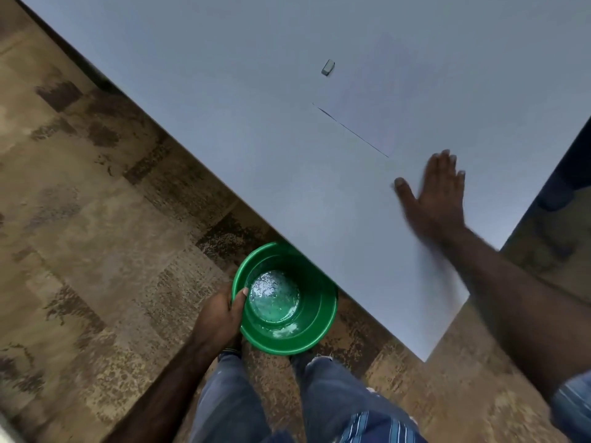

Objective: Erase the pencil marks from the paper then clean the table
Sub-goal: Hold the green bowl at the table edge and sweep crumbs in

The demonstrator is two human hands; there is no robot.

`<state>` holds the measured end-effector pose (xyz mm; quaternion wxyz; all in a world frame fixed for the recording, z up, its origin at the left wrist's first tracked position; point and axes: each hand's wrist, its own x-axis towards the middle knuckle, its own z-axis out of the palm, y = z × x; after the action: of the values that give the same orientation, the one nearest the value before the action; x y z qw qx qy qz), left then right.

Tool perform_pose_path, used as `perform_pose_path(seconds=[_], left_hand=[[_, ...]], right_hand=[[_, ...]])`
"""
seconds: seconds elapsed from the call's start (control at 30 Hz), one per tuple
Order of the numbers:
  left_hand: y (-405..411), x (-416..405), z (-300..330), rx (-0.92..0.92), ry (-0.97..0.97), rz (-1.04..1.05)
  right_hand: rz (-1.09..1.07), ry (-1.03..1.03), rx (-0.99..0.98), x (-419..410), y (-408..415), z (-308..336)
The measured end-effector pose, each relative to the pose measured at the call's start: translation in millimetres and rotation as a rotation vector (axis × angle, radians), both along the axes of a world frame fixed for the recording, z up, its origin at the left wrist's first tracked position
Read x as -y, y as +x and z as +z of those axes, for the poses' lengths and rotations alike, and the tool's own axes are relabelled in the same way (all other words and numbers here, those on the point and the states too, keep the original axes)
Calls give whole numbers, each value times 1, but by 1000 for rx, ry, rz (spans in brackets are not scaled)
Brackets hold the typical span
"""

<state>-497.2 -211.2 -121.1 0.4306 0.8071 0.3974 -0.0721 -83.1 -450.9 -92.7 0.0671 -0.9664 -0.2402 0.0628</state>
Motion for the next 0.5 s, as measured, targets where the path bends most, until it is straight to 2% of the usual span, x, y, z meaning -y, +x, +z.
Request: perform_pose_path(seconds=[0.17, 0.4, 0.5], left_hand=[[-1, -1, 0, 0, -5, -32], [0, -9, 7, 9, -56, -69], [-1, -15, 8, 34, -100, -89]], right_hand=[[145, -38, 5, -17, -56, -4], [480, -109, -181, -46, -248, 21], [553, -59, -221, -48, -316, 17]])
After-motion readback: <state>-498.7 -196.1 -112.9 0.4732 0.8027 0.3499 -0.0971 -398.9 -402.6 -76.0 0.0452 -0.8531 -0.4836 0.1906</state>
